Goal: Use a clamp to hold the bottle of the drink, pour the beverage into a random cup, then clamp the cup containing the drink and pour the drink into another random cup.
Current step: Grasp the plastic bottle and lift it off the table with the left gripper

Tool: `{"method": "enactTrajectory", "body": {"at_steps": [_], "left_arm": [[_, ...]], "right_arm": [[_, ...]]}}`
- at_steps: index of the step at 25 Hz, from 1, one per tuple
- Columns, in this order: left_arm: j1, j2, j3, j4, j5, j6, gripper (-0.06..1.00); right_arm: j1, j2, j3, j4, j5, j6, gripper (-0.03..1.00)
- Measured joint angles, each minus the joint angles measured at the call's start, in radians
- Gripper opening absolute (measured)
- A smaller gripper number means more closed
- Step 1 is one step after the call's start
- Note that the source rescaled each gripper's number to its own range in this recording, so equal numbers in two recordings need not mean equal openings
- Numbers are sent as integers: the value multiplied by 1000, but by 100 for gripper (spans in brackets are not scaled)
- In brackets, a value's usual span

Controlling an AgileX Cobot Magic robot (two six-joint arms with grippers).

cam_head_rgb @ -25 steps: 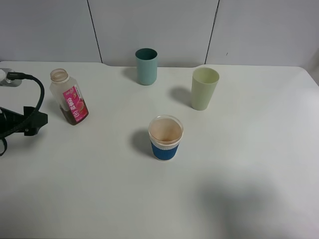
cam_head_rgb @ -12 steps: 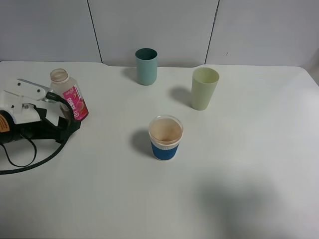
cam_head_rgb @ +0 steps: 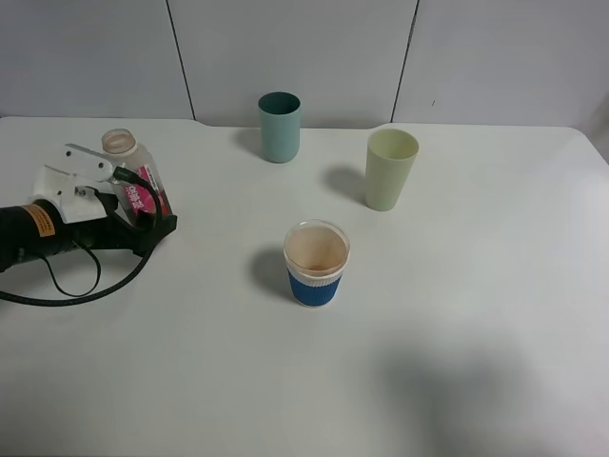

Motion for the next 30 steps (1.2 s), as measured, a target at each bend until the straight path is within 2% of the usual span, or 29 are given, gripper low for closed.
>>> {"method": "enactTrajectory", "body": {"at_steps": [7,11,14,17,20,30], "left_arm": [[71,13,-32,5,-41,0,100],[89,13,-34,34,-46,15,100],[89,13,-59,114,-47,33,100],[89,33,-96,236,-52,39,100],[89,68,-117,296,-53,41,100],[89,104,-123,286,-62,41,100]], "right_arm": [[0,0,0,0,0,0,100],[0,0,0,0,0,0,100],[0,0,0,0,0,0,100],[0,0,0,0,0,0,100],[0,0,0,0,0,0,100],[0,0,0,0,0,0,100]]}}
